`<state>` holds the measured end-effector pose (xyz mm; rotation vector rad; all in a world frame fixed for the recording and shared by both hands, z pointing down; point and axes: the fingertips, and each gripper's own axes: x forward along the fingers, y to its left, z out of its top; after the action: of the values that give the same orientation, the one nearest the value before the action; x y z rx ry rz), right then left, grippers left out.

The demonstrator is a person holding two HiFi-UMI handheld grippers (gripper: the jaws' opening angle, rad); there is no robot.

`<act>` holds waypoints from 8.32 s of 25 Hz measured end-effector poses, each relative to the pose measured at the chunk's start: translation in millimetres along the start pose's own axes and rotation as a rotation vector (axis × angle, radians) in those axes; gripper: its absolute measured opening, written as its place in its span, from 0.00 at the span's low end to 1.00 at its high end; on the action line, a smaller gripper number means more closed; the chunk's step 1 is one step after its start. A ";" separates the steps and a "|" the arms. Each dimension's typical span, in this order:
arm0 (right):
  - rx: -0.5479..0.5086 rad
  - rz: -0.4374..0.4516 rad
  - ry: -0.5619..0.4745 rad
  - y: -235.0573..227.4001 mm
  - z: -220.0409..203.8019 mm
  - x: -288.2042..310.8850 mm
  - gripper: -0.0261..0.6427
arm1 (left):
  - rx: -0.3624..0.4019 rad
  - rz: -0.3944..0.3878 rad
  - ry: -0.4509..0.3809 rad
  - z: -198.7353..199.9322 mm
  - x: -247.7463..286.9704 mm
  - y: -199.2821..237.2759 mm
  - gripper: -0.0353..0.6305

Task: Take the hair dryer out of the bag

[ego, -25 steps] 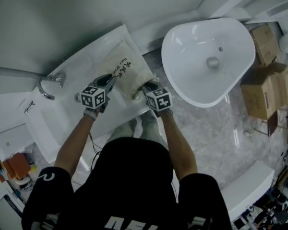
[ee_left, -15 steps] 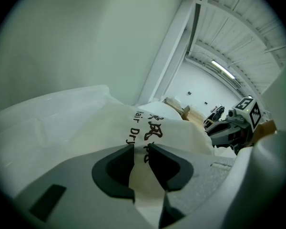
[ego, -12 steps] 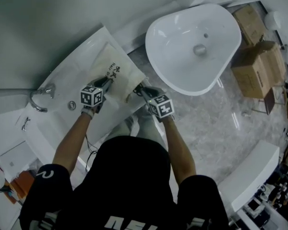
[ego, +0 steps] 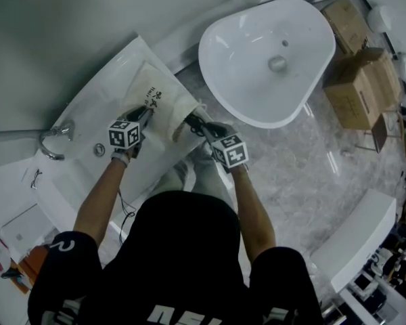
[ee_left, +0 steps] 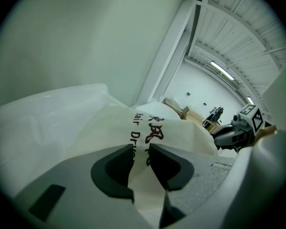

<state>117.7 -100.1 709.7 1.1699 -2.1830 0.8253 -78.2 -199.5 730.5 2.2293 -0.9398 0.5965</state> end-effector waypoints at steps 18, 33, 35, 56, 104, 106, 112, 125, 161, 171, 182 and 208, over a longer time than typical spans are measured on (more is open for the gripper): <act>-0.208 -0.003 0.069 5.0 0.0 6.6 0.35 | 0.017 -0.013 -0.032 4.7 -4.1 -41.8 0.19; -0.303 0.009 0.305 10.1 -23.4 72.7 0.41 | -0.010 -0.062 -0.030 -14.1 -6.1 -68.0 0.19; -0.312 0.005 0.323 10.3 -25.3 73.0 0.38 | -0.016 -0.064 -0.031 -14.7 -6.4 -68.9 0.19; -0.202 0.074 0.360 19.8 -20.9 71.3 0.31 | 0.061 -0.117 -0.054 -27.5 -31.5 -129.4 0.24; -0.147 0.106 0.279 9.4 -10.7 -1.1 0.31 | 0.073 -0.001 -0.097 -2.4 -17.0 -112.4 0.12; -0.144 0.112 0.285 10.5 -9.7 -3.8 0.31 | 0.061 0.004 -0.098 1.1 -16.5 -107.6 0.12; -0.186 0.112 0.312 8.7 -7.9 -10.4 0.31 | 0.080 -0.044 -0.039 1.0 -8.3 -110.4 0.12; -0.283 0.055 0.335 -0.5 -9.8 -20.0 0.31 | 0.073 -0.173 0.001 -3.1 -7.7 -116.8 0.19; -0.128 0.071 0.083 -25.6 38.3 -65.9 0.30 | -0.016 -0.097 -0.007 1.6 -16.2 -91.1 0.27; -0.177 0.152 -0.005 -6.6 109.5 -38.3 0.30 | 0.003 -0.013 -0.313 69.9 -83.4 -98.8 0.13; -0.232 0.222 -0.042 24.7 157.8 -11.3 0.30 | 0.046 0.207 -0.442 101.7 -145.5 -68.6 0.05; -0.278 0.208 0.087 79.6 142.9 80.2 0.31 | -0.059 0.294 -0.453 61.2 -185.2 -7.3 0.05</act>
<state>-12.6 -211.0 647.1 0.7682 -2.2840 0.6166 -181.9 -153.1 571.8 2.2308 -1.5098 0.1792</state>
